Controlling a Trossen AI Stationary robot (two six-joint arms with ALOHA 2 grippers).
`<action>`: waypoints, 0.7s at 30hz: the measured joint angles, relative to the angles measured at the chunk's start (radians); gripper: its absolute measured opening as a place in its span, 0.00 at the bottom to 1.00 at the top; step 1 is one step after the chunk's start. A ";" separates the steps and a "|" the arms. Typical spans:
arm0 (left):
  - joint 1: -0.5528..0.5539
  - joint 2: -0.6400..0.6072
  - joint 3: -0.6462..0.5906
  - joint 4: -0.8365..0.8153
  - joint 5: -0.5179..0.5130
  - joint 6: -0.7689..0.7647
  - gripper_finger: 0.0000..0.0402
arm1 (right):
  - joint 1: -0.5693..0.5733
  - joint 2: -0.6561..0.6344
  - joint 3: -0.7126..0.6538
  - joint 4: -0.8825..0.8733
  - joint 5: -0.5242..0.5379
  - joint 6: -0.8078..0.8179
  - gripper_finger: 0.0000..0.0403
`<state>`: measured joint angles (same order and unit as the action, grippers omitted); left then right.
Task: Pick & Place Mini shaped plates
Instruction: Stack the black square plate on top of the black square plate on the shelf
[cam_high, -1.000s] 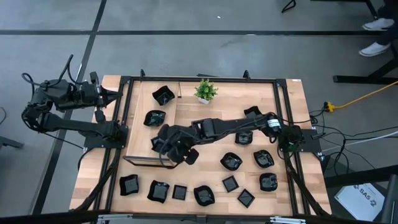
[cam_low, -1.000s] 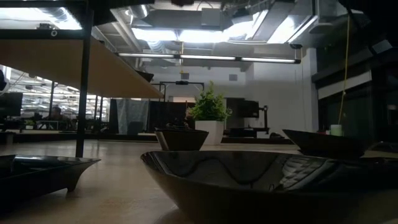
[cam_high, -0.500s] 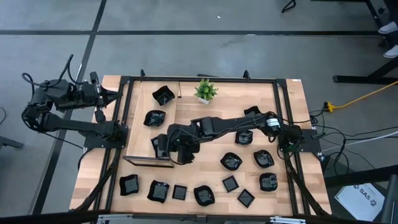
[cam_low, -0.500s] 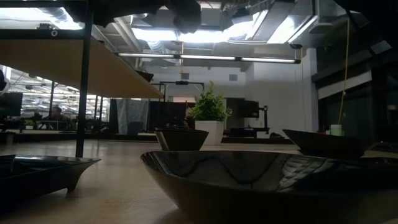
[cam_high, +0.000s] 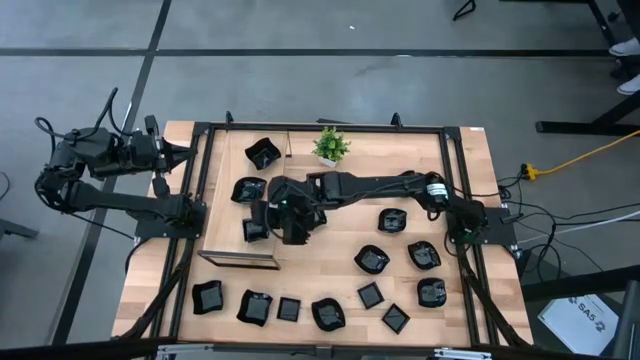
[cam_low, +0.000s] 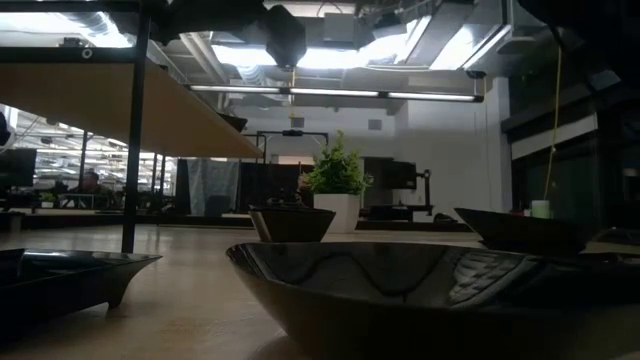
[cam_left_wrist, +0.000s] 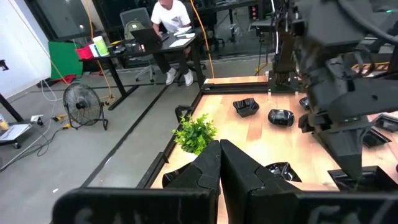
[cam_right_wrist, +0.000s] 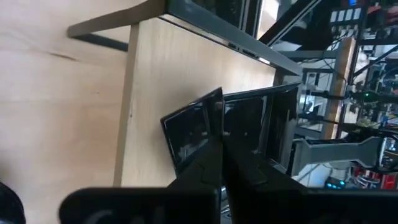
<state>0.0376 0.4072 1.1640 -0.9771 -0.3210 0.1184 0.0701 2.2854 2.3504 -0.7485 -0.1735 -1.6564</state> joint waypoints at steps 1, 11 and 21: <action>0.000 0.000 0.000 0.000 0.000 0.000 0.01 | -0.004 0.006 0.001 0.009 -0.010 0.004 0.01; 0.000 0.000 0.000 0.000 0.000 0.000 0.01 | -0.010 0.053 0.000 0.075 -0.013 0.038 0.03; 0.000 0.000 0.000 0.000 0.000 0.000 0.01 | -0.015 0.053 0.000 0.087 -0.013 0.184 0.10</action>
<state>0.0376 0.4072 1.1641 -0.9771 -0.3210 0.1181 0.0546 2.3386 2.3505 -0.6611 -0.1864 -1.4725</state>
